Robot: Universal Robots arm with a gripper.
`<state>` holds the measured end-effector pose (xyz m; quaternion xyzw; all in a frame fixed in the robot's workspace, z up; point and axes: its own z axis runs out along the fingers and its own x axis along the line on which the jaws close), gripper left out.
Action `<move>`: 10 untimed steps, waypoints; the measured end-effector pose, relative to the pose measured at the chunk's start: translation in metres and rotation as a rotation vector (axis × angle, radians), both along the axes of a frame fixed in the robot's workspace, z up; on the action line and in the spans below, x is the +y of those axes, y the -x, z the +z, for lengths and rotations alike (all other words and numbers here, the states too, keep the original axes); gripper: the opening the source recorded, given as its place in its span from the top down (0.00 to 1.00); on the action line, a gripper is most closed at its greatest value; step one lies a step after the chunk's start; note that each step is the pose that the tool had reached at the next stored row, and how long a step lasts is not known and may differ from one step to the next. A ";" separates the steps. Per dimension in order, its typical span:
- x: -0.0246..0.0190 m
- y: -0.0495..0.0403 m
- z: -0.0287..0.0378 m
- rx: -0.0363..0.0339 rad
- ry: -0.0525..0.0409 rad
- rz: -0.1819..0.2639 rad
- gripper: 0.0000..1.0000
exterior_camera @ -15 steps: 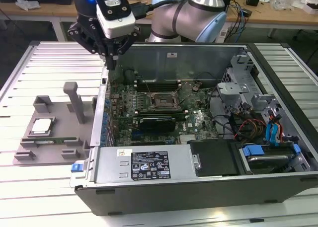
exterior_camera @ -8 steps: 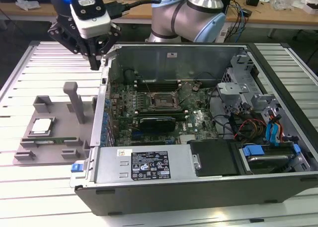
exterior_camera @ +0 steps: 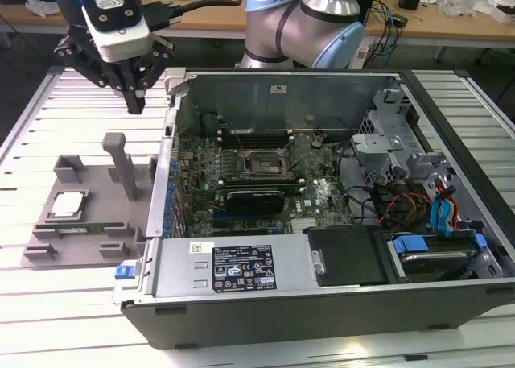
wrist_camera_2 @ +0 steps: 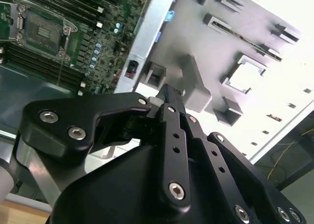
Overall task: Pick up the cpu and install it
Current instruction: 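Reach for the cpu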
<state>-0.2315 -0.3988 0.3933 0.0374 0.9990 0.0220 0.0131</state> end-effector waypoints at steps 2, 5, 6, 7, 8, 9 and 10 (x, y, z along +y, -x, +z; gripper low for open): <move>0.0000 0.0046 0.0000 0.0000 0.0000 0.000 0.89; 0.0000 0.0133 0.0000 0.0000 0.0001 0.000 0.89; 0.0000 0.0186 0.0001 -0.0001 0.0001 0.000 0.89; 0.0000 0.0211 0.0001 -0.0001 0.0001 0.000 0.89; 0.0000 0.0255 0.0000 -0.0002 0.0000 0.000 0.89; 0.0000 0.0297 0.0000 -0.0003 0.0000 0.000 0.89; 0.0000 0.0324 0.0000 -0.0004 0.0000 0.000 0.89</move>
